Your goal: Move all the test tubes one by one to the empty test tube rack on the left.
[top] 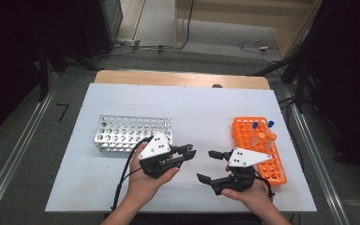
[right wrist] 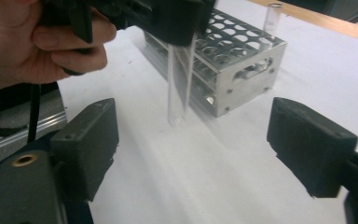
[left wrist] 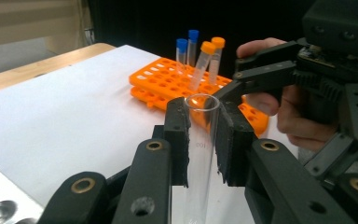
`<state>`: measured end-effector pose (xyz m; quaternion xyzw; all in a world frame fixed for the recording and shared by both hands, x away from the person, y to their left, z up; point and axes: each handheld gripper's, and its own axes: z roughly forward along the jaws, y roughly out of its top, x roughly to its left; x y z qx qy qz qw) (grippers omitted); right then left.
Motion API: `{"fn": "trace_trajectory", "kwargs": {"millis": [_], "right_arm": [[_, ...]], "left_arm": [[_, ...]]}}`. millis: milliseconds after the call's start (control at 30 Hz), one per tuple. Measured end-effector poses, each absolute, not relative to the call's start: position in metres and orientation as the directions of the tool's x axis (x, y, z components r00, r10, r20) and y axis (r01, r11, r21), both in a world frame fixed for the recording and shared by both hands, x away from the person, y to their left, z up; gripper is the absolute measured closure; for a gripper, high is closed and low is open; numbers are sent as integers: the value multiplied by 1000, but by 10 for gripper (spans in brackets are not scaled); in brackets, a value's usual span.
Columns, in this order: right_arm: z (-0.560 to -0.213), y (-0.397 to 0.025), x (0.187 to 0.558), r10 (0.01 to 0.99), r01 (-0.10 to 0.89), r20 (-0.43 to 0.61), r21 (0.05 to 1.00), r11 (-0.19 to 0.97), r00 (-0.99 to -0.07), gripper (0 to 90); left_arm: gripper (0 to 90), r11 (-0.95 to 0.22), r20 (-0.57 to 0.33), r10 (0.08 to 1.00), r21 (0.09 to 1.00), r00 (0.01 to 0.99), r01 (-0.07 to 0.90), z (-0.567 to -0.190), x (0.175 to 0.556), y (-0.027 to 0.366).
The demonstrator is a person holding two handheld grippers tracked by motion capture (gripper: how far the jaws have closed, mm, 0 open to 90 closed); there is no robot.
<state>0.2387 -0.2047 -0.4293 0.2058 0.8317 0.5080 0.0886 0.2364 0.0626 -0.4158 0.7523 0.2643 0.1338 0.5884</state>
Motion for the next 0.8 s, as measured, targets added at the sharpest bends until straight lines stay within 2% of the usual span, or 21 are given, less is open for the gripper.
{"fn": "trace_trajectory", "kwargs": {"millis": [233, 800], "right_arm": [[-432, -230, 241, 441, 262, 70, 882, 392, -895, 3], [-440, -284, 247, 510, 298, 67, 873, 386, -857, 0]], "left_arm": [[765, -141, -107, 597, 962, 795, 235, -408, 243, 81], [764, -105, -95, 689, 968, 718, 229, -395, 271, 122]]}}
